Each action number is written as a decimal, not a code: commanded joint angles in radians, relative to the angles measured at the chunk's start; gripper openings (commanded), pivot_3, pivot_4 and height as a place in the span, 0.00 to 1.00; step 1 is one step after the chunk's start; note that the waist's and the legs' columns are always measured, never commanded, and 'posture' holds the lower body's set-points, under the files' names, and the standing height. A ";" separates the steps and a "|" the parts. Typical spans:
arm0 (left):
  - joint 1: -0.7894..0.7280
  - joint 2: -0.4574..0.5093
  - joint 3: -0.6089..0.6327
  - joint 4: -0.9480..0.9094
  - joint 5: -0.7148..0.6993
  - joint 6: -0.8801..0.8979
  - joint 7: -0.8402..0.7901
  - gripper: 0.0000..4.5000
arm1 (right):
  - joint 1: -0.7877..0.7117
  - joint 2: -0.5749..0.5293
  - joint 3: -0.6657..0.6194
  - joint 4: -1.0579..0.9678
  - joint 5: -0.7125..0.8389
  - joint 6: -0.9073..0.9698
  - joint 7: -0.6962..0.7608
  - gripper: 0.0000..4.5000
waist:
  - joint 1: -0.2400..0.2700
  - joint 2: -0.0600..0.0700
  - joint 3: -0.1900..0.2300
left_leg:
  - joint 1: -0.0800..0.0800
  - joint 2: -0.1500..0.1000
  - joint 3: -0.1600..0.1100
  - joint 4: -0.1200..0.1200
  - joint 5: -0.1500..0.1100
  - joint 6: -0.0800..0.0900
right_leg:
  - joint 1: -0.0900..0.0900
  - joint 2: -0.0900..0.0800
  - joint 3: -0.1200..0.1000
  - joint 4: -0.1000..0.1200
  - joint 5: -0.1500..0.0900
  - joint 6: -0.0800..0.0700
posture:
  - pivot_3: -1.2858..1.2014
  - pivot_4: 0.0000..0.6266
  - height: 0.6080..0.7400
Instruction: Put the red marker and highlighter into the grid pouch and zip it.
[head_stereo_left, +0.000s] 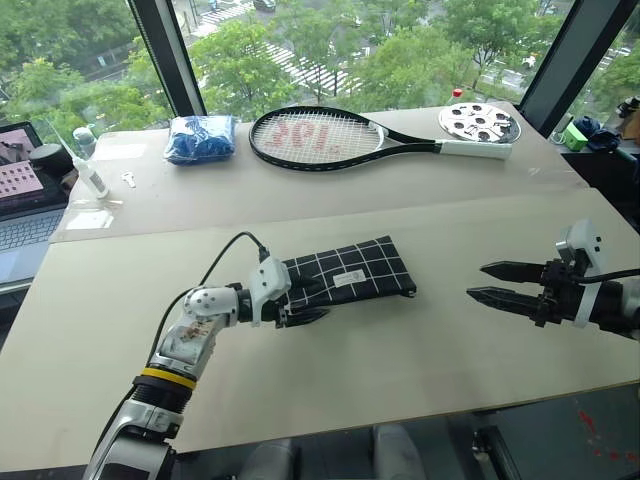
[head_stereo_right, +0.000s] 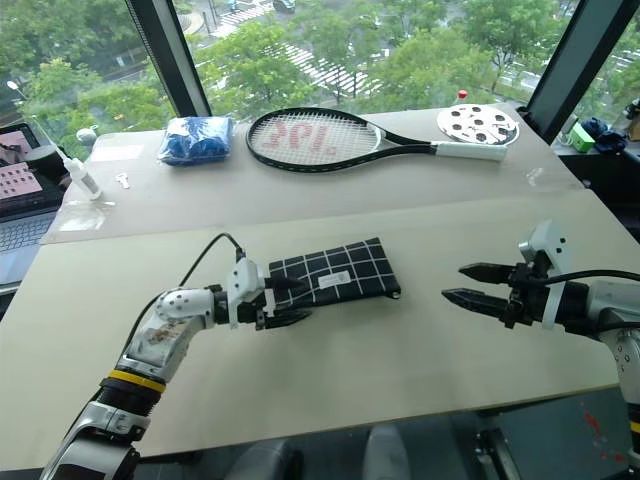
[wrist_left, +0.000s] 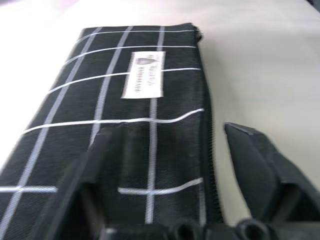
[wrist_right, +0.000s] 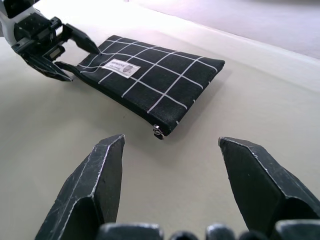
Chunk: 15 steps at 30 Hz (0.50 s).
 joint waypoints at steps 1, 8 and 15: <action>0.069 0.080 0.140 -0.132 -0.147 0.118 -0.024 0.77 | -0.019 -0.027 -0.024 0.054 -0.026 -0.057 0.011 0.75 | -0.002 0.000 0.000 | 0.000 0.000 0.000 0.000 0.000 0.000 | 0.000 0.000 0.000 0.000 0.000 0.000 | 0.52 0.24 1.00; 0.222 0.142 0.406 -0.240 -0.319 0.403 0.160 0.77 | -0.048 0.005 0.006 0.189 -0.117 -0.165 -0.042 0.75 | 0.003 0.000 0.000 | 0.002 0.000 0.001 0.000 -0.001 0.002 | 0.000 0.000 0.000 0.001 0.000 0.000 | 0.52 0.24 1.00; 0.383 0.109 0.670 -0.264 -0.431 0.475 0.314 0.77 | -0.084 0.100 0.002 0.252 -0.111 -0.177 -0.100 0.75 | -0.003 0.000 0.000 | 0.006 0.001 0.002 -0.005 -0.001 0.001 | 0.000 0.000 0.000 0.001 0.000 0.000 | 0.52 0.24 1.00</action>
